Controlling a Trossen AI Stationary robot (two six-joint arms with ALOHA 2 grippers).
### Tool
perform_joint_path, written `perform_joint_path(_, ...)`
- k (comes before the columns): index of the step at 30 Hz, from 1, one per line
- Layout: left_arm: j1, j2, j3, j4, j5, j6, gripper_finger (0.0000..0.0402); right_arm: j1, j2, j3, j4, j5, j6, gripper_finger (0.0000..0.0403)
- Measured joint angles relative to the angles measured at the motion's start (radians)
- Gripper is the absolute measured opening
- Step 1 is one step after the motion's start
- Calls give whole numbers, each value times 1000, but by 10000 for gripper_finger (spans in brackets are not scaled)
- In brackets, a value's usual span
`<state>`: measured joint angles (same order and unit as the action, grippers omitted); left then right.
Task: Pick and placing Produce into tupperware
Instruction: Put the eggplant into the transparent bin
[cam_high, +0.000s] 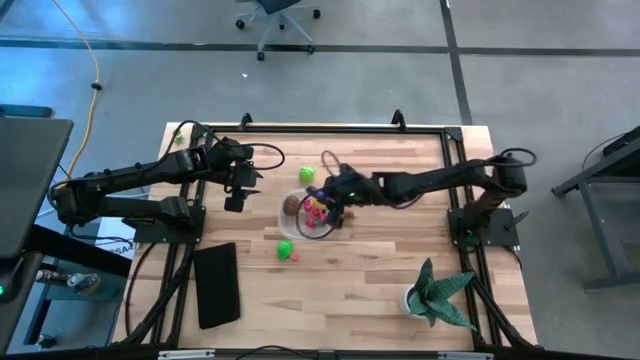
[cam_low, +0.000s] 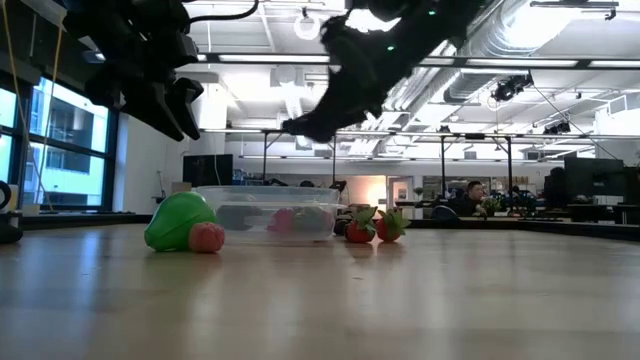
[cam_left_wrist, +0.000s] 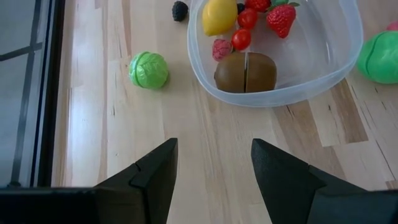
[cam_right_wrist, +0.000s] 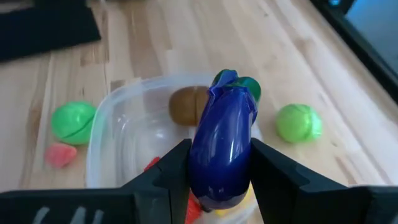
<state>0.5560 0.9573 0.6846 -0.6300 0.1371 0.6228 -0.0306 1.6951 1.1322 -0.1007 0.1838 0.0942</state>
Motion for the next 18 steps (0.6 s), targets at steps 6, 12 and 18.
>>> perform_joint_path(6, 0, 0, 0, 0, 0, 0, 193, 20, 159, 154, -107, -13, -16, 132)
perform_joint_path(12, 0, 0, 0, 0, 0, 0, 193, 44, 293, 269, -205, -35, -17, 132)
perform_joint_path(18, 0, 0, 0, 0, 0, 0, 193, 66, 348, 308, -231, -37, -31, 132)
